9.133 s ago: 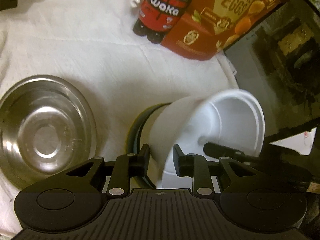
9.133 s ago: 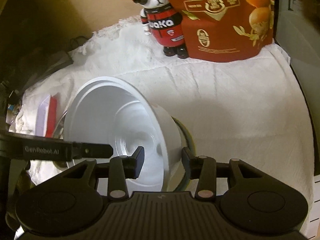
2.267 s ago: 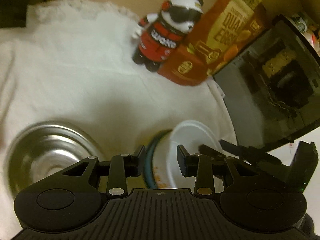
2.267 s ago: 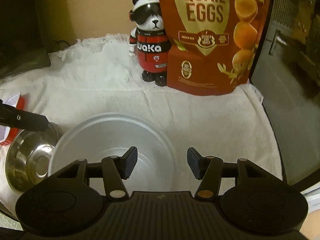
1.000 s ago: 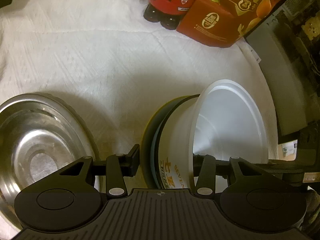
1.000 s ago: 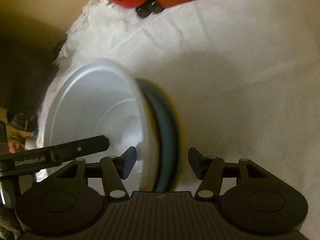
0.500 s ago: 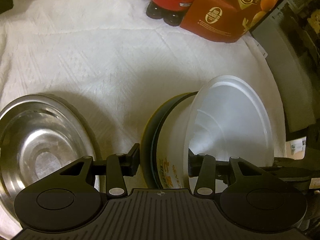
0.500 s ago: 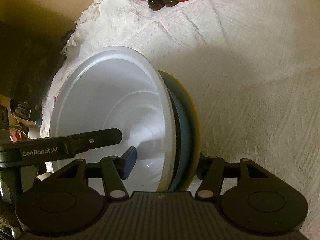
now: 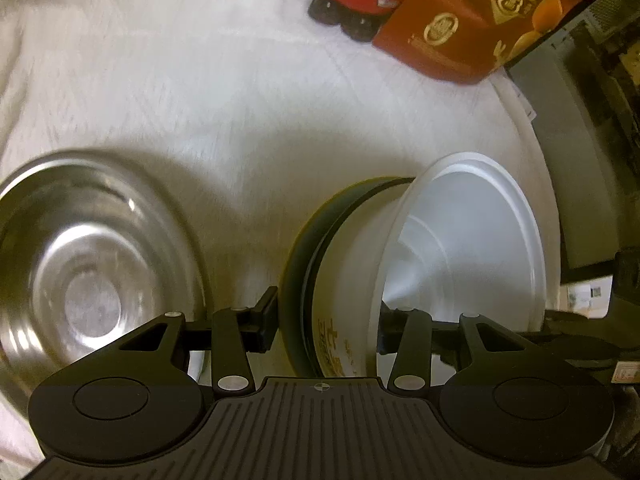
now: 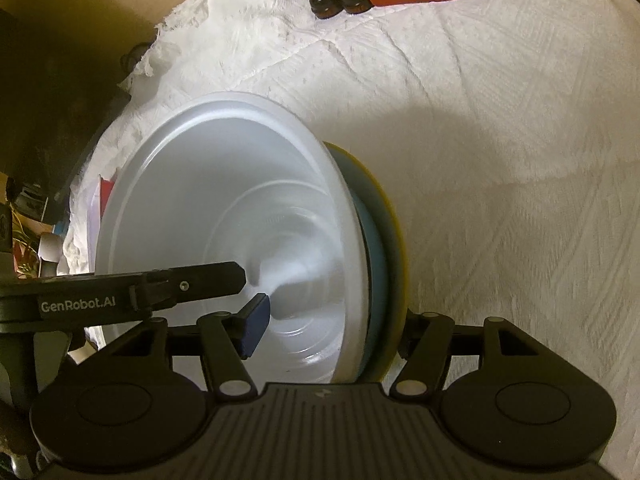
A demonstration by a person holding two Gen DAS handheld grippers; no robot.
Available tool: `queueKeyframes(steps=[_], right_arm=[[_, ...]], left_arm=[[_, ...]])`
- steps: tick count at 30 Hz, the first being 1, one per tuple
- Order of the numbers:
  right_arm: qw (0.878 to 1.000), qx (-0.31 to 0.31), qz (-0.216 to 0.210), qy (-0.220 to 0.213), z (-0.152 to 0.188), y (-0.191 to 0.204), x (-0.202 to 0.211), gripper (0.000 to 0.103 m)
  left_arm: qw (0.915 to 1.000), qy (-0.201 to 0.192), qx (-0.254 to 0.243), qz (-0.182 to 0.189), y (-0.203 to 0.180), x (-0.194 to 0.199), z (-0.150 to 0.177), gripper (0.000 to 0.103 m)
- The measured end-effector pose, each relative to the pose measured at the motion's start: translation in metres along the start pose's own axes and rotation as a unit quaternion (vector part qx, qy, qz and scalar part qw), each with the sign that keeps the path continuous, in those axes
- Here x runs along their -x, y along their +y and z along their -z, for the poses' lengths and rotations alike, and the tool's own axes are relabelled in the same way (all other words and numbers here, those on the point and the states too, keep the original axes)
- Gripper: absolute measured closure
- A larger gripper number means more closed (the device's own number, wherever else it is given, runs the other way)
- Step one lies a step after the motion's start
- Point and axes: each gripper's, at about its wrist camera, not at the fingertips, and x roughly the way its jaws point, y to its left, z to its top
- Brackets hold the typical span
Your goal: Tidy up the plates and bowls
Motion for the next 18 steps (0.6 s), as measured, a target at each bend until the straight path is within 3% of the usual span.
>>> queueKeyframes(steps=[7, 18], right_arm=[[0.999, 0.035, 0.014, 0.020, 0.011, 0.012, 0.005, 0.040], [0.999, 0.028, 0.025, 0.016, 0.010, 0.006, 0.005, 0.036]], left_arm=[[0.9995, 0.023, 0.005, 0.019, 0.006, 0.003, 0.020, 0.055], [0.9997, -0.007, -0.014, 0.021, -0.002, 0.008, 0.027, 0.055]])
